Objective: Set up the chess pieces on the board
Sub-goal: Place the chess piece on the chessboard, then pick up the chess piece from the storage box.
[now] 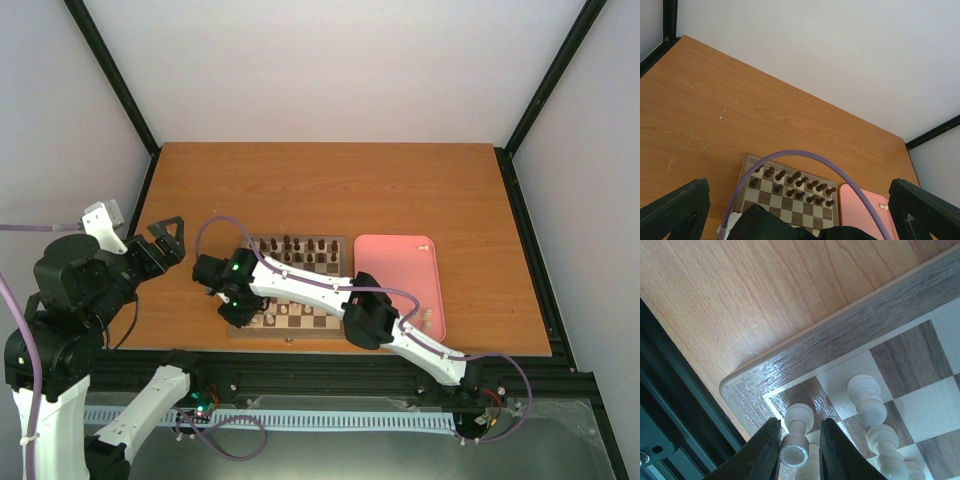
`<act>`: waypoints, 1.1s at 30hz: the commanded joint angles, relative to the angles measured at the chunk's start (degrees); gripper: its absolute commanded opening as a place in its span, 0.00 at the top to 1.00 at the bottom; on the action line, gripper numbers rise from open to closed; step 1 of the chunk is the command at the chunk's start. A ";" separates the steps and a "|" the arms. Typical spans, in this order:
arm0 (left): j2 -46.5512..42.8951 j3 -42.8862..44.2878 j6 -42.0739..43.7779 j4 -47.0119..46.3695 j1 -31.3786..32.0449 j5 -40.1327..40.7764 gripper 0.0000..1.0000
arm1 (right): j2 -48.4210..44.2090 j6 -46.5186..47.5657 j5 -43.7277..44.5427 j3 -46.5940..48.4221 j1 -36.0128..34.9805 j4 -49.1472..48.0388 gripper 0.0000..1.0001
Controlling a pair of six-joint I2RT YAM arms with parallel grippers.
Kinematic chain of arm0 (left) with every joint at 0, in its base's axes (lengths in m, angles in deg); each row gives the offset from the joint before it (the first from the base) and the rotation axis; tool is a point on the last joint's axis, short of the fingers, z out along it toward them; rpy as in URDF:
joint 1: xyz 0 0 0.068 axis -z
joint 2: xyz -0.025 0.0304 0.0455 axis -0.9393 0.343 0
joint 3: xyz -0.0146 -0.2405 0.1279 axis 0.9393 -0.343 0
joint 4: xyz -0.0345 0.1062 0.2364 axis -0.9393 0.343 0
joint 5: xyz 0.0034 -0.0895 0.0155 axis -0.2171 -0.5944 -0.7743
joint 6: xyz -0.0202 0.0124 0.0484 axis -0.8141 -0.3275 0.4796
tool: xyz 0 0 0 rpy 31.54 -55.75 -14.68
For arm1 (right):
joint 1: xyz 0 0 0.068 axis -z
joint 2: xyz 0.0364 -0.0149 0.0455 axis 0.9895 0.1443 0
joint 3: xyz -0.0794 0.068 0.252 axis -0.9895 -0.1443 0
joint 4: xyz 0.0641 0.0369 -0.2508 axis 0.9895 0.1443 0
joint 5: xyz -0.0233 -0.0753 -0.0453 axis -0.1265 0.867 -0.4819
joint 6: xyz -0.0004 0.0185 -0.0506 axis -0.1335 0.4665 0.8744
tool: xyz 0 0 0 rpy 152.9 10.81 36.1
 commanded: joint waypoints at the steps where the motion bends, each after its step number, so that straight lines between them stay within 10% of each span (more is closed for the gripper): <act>1: -0.49 -0.03 1.52 0.50 -0.37 0.10 0.00 | -3.63 0.63 1.70 1.33 -0.41 0.35 0.76; 33: 2.69 1.20 2.71 0.25 -0.38 0.16 0.00 | -21.31 -3.11 14.69 -9.25 1.78 6.24 0.61</act>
